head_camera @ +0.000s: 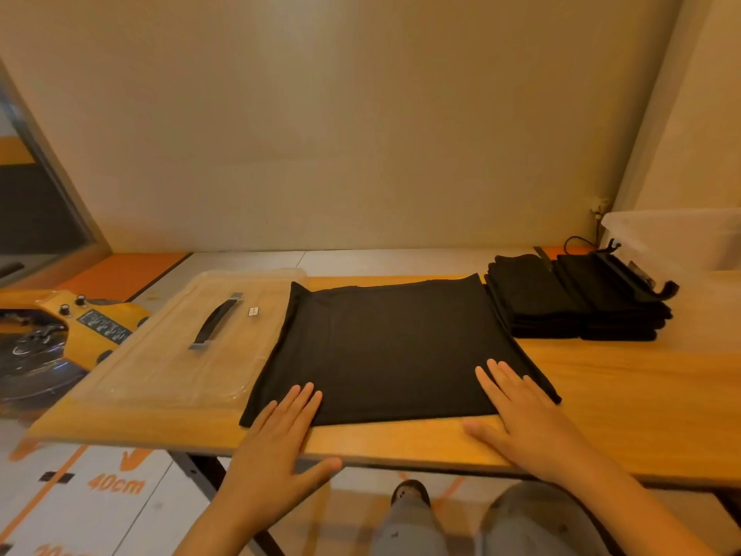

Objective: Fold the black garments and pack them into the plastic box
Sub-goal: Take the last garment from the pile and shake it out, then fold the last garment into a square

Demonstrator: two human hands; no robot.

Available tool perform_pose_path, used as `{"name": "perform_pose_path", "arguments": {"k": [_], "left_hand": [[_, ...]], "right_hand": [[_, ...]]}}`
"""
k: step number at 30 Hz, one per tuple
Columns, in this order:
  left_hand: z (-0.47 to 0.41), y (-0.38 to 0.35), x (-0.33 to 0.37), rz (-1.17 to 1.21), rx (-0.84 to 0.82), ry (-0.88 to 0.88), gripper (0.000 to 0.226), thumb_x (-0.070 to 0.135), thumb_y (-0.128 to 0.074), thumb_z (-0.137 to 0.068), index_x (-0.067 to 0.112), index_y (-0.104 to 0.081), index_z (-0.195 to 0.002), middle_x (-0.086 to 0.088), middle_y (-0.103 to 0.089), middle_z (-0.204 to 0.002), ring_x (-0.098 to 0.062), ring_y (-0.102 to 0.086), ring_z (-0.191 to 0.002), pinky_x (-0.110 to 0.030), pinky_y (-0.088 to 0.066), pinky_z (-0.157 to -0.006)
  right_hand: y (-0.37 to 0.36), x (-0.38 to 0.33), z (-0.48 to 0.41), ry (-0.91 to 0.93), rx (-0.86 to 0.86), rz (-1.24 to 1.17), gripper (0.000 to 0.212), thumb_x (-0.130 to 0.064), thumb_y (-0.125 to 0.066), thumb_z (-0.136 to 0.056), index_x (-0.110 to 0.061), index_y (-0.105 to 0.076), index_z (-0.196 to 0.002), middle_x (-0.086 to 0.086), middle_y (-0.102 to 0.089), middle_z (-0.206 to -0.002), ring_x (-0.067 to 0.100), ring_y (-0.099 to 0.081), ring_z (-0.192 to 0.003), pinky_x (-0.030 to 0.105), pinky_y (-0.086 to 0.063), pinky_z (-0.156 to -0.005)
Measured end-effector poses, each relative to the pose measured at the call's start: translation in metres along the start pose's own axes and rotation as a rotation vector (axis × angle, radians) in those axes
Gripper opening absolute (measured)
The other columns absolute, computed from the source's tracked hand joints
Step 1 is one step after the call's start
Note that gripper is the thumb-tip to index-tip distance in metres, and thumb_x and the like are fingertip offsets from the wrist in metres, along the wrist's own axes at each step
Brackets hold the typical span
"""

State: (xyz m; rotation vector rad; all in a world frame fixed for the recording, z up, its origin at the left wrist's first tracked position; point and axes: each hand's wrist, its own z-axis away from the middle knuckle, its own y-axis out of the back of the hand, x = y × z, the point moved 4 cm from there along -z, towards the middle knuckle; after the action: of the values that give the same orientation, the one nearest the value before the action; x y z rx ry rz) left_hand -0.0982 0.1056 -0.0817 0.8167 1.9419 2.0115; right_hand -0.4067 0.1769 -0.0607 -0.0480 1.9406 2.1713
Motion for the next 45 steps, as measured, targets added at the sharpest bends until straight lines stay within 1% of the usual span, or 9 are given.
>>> {"name": "perform_pose_path", "arguments": {"k": [4, 7, 11, 18, 22, 26, 30, 37, 45], "left_hand": [[0.024, 0.004, -0.004, -0.032, 0.145, -0.093, 0.085, 0.022, -0.089, -0.063, 0.026, -0.048, -0.137, 0.004, -0.046, -0.143, -0.016, -0.053, -0.126, -0.017, -0.005, -0.115], [0.035, 0.007, -0.005, -0.116, 0.345, -0.143, 0.074, -0.012, -0.083, -0.055, 0.015, -0.066, -0.122, -0.002, -0.062, -0.126, -0.019, -0.065, -0.109, -0.013, -0.011, -0.113], [0.045, 0.005, -0.023, -0.090, 0.347, -0.170, 0.085, -0.009, -0.085, -0.055, 0.019, -0.058, -0.129, -0.003, -0.063, -0.127, -0.017, -0.063, -0.111, -0.018, -0.028, -0.108], [0.051, 0.005, -0.055, -0.067, 0.303, -0.042, 0.085, -0.011, -0.087, -0.051, 0.014, -0.058, -0.126, -0.009, -0.064, -0.124, -0.023, -0.064, -0.110, -0.015, -0.027, -0.108], [0.036, 0.048, -0.056, 0.163, 0.330, 0.255, 0.043, 0.010, -0.059, -0.092, 0.024, -0.050, -0.131, -0.006, -0.058, -0.128, -0.024, -0.056, -0.117, -0.038, -0.044, -0.102], [0.010, 0.123, -0.062, 0.240, 0.686, 0.080, 0.018, 0.003, -0.053, -0.094, 0.019, -0.054, -0.102, -0.003, -0.063, -0.094, -0.019, -0.061, -0.086, -0.024, -0.047, -0.071], [-0.037, 0.204, -0.085, 0.251, 0.836, 0.171, 0.015, 0.001, -0.053, -0.094, 0.003, -0.064, -0.103, -0.016, -0.066, -0.097, -0.032, -0.063, -0.093, -0.034, -0.049, -0.076], [-0.100, 0.357, -0.080, 0.132, 1.208, 0.369, 0.022, 0.018, -0.053, -0.097, 0.007, -0.065, -0.112, -0.016, -0.054, -0.116, -0.034, -0.056, -0.100, -0.035, -0.043, -0.077], [-0.263, 0.318, 0.019, 0.214, 0.992, 0.155, 0.022, 0.010, -0.045, -0.097, 0.013, -0.065, -0.107, -0.011, -0.066, -0.105, -0.031, -0.061, -0.093, -0.034, -0.041, -0.067]], "right_hand": [[-0.005, 0.000, 0.023, 0.010, 0.021, 0.030, 0.123, -0.095, 0.005, -0.048, -0.030, 0.009, -0.151, -0.009, 0.017, -0.156, 0.011, 0.011, -0.146, 0.030, 0.002, -0.116], [-0.007, -0.004, 0.041, 0.020, 0.137, 0.058, 0.108, -0.086, -0.040, -0.066, -0.030, 0.005, -0.147, -0.012, 0.008, -0.151, 0.011, -0.006, -0.146, 0.034, -0.017, -0.116], [-0.021, 0.004, 0.057, 0.123, 0.298, 0.048, 0.093, -0.035, -0.097, -0.037, -0.019, -0.063, -0.123, 0.008, -0.064, -0.124, 0.025, -0.066, -0.106, 0.038, -0.056, -0.072], [-0.014, 0.020, 0.081, 0.147, 0.406, -0.113, 0.071, -0.001, -0.081, -0.070, -0.020, -0.052, -0.132, 0.005, -0.063, -0.126, 0.022, -0.062, -0.114, 0.029, -0.043, -0.092], [0.028, 0.017, 0.071, 0.045, 0.363, -0.298, 0.044, -0.016, -0.047, -0.099, -0.030, -0.042, -0.141, -0.006, -0.053, -0.135, 0.008, -0.052, -0.117, 0.013, -0.041, -0.090], [0.098, -0.005, 0.045, 0.100, 0.397, -0.458, 0.023, -0.020, -0.052, -0.097, -0.034, -0.062, -0.112, -0.014, -0.065, -0.107, 0.014, -0.063, -0.094, 0.019, -0.047, -0.070], [0.173, -0.052, 0.023, 0.224, 0.250, -0.529, 0.021, -0.028, -0.051, -0.097, -0.024, -0.071, -0.095, 0.005, -0.069, -0.088, 0.025, -0.063, -0.087, 0.039, -0.050, -0.076], [0.240, -0.123, 0.014, 0.393, 0.066, -0.896, 0.032, -0.022, -0.045, -0.100, -0.001, -0.069, -0.103, 0.018, -0.071, -0.097, 0.028, -0.067, -0.094, 0.029, -0.055, -0.081], [0.170, -0.060, -0.011, 0.055, -0.103, -1.140, 0.025, -0.022, -0.047, -0.099, -0.014, -0.071, -0.097, -0.001, -0.075, -0.085, 0.009, -0.071, -0.082, 0.023, -0.056, -0.071]]}}
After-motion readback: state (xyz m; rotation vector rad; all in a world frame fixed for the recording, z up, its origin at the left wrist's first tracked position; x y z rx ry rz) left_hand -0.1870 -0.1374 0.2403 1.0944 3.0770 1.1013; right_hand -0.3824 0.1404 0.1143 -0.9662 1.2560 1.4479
